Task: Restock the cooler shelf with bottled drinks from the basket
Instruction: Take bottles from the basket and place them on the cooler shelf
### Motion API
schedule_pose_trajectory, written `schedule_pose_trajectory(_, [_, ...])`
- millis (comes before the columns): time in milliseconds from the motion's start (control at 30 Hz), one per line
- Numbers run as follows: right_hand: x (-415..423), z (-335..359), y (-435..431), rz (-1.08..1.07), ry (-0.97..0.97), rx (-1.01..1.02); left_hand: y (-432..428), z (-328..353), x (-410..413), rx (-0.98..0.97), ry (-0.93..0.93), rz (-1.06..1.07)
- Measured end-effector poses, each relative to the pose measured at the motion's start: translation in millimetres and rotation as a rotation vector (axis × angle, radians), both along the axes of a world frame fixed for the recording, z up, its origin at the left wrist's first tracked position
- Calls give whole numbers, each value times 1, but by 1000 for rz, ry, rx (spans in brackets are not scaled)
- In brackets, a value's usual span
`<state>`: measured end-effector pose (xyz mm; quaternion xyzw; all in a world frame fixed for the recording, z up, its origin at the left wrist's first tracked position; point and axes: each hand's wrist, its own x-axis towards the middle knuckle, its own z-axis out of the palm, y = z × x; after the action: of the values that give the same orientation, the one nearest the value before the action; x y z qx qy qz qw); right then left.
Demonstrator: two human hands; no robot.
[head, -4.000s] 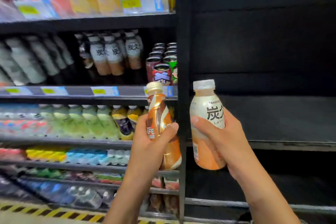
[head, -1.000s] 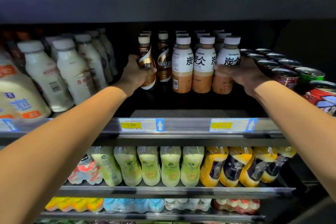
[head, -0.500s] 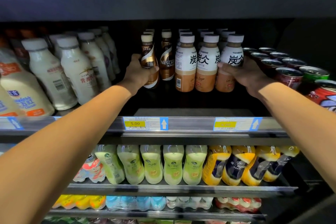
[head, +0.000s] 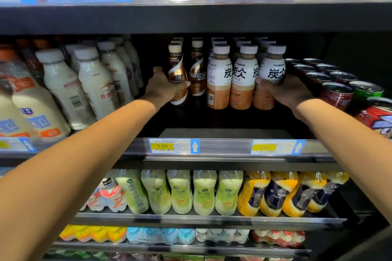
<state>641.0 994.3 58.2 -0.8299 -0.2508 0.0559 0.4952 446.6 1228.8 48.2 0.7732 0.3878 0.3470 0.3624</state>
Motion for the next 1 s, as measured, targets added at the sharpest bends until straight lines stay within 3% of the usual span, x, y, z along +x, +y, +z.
schedule_pose_trajectory(167, [-39,12,-19,-94,-319,-542,-25,13,-15,168,515,-10])
schedule_pose_trajectory(300, [-83,14,-56,-39,-577,-692,-75,25,-24,355,759,-85])
schedule_pose_trajectory(400, [-117,15,-82,-27,-752,-675,-137,34,-47,531,673,-185])
schedule_pose_trajectory(533, [-146,15,-127,-31,-799,-719,-208,36,-56,753,544,-405])
schedule_pose_trajectory(633, [-162,-4,-173,-184,-851,-665,-250,23,-44,873,461,-561])
schedule_pose_trajectory(733, [-172,-22,-228,-316,-753,-758,-295,7,-29,946,357,-692])
schedule_pose_trajectory(833, [-180,-34,-289,-393,-648,-890,-349,-4,-6,886,407,-929])
schedule_pose_trajectory(1000, [-186,-76,-389,-566,-404,-1000,-442,-54,43,1015,388,-1121])
